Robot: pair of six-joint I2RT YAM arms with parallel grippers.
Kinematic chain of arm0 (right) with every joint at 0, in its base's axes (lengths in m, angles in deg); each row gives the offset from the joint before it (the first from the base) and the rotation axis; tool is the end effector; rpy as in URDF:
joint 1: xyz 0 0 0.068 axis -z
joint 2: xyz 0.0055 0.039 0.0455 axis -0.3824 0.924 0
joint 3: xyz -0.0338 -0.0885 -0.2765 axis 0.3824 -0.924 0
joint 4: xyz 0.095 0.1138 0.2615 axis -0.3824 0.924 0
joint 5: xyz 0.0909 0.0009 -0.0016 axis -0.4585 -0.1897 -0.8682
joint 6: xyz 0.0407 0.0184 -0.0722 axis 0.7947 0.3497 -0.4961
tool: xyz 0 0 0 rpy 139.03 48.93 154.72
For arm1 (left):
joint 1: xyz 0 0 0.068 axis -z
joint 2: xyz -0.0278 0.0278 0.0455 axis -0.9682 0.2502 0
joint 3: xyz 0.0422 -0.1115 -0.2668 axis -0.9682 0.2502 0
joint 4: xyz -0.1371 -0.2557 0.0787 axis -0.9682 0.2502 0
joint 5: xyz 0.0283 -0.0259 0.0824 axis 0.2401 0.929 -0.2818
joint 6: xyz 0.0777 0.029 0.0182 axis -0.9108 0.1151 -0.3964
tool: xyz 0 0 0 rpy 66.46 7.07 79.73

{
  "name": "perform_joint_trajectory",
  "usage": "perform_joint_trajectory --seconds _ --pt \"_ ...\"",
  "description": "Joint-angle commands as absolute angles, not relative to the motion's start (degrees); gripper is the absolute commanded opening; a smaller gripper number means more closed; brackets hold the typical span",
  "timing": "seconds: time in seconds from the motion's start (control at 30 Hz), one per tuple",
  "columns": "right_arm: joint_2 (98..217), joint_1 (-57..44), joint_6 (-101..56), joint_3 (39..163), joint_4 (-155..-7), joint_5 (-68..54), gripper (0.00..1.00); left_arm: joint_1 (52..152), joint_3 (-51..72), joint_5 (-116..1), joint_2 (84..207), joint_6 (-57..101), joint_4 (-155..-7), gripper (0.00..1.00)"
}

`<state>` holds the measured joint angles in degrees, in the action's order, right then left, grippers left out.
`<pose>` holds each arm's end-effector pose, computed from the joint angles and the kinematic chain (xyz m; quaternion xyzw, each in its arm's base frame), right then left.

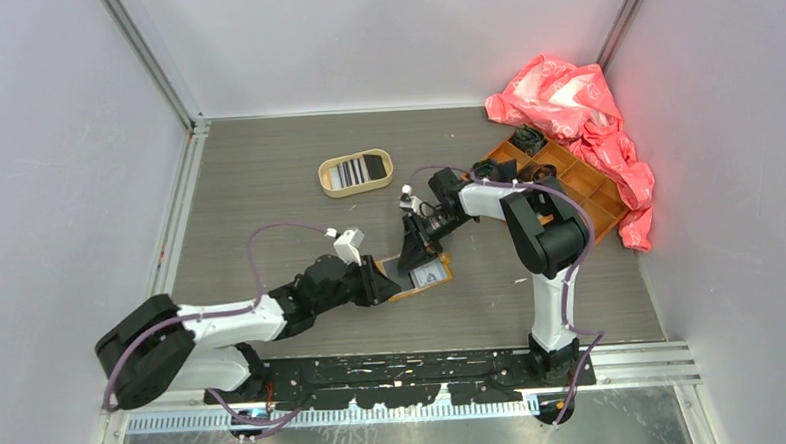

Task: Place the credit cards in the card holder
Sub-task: Turn over the card holder at the center of the board.

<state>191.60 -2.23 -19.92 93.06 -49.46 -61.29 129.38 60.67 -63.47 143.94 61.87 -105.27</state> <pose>0.3352 0.2270 0.0961 0.1649 -0.8367 -0.5174 0.0706 0.1741 -0.2431 0.1331 0.0259 0.8462 -0.4332 0.3092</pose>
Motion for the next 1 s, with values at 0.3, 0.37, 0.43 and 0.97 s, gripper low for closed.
perform_joint_trajectory --seconds 0.3,0.37,0.43,0.97 --pt "183.0 -2.5 -36.6 98.3 -37.0 -35.5 0.25 128.9 56.2 -64.3 142.9 58.1 -104.6 0.24" --pt "182.6 -2.4 -37.6 98.5 -36.1 -31.1 0.27 128.6 54.5 -63.0 146.5 58.1 -105.8 0.24" --pt "183.0 -2.2 -38.1 99.2 -35.2 -27.8 0.29 128.4 53.1 -62.1 149.2 58.1 -106.5 0.24" --pt "187.8 -2.2 -37.3 100.2 -33.4 -28.1 0.35 125.5 49.7 -58.0 162.1 59.6 -110.9 0.26"
